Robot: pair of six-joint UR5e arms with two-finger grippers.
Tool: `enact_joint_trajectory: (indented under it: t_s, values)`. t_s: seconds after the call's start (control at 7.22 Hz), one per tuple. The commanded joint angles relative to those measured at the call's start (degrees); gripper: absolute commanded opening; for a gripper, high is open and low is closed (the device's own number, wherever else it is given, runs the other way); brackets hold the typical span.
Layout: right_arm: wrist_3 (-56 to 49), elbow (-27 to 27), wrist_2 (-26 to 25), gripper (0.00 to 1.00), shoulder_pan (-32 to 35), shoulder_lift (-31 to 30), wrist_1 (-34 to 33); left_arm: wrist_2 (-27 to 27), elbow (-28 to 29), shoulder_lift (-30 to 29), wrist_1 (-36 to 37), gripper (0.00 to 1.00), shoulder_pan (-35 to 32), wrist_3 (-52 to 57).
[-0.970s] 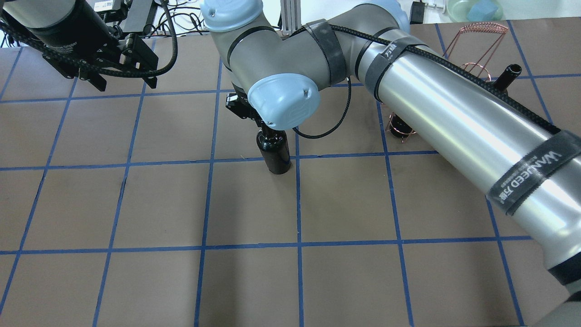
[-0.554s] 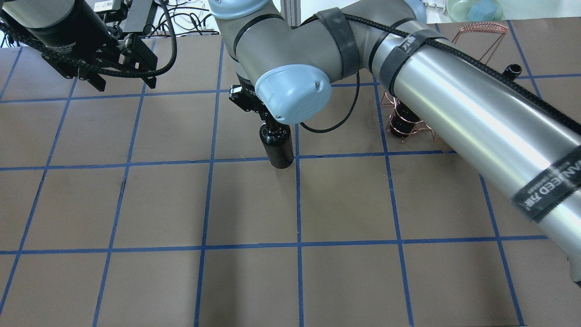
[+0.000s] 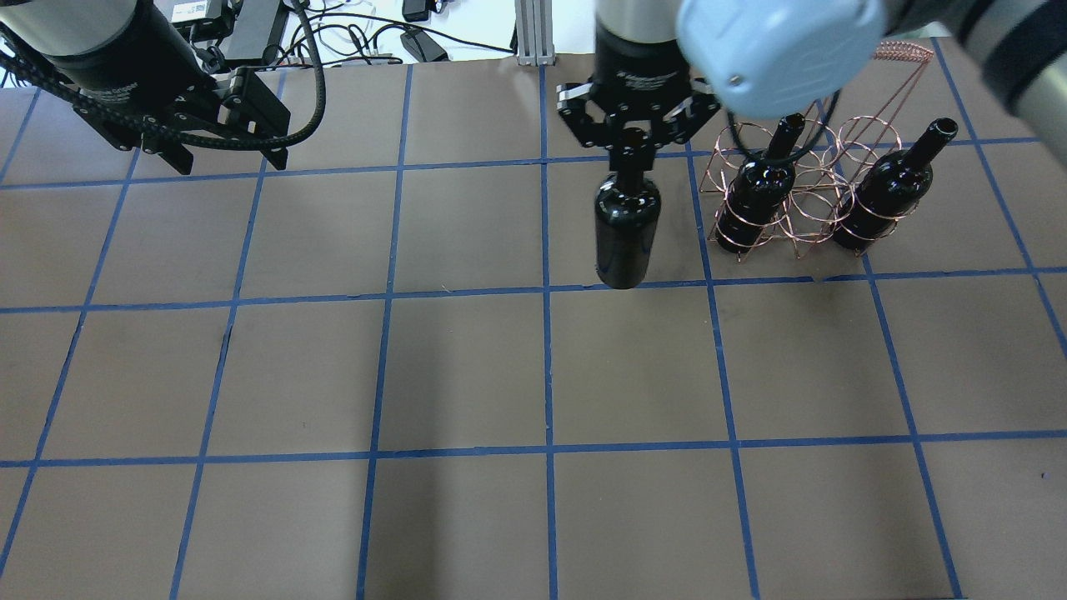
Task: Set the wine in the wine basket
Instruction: 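Lift the bottle with the right gripper and carry it to the rack, then lower the bottle into the empty slot beside the other bottles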
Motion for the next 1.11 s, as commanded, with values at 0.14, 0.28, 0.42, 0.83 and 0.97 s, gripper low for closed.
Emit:
enact_joint_trajectory:
  t_s: [0.14,0.28,0.42,0.83,0.97]
  values:
    - [-26.43,0.08,1.10,0.15,-18.48,-5.13,8.34,0.17,-0.09,0.09,-0.72,1.00,-0.30,-0.74]
    - [-29.63,0.00,1.37,0.15,-21.39,-5.13,8.09,0.09,-0.43,0.01,-0.63,1.00,-0.38,-0.65]
    - [-34.63,0.00,1.80,0.09,-24.90,-4.69,7.48,0.08,-0.70,0.09,-0.63,1.00,-0.39,-0.57]
    - [-34.50,-0.88,4.97,0.08,-26.61,-0.39,1.94,0.26,-0.88,0.35,-0.45,1.00,-2.05,-0.57]
    - [-34.50,-0.97,4.71,0.08,-26.61,0.23,0.19,0.43,-0.88,0.36,-0.45,1.00,-1.97,-0.30]
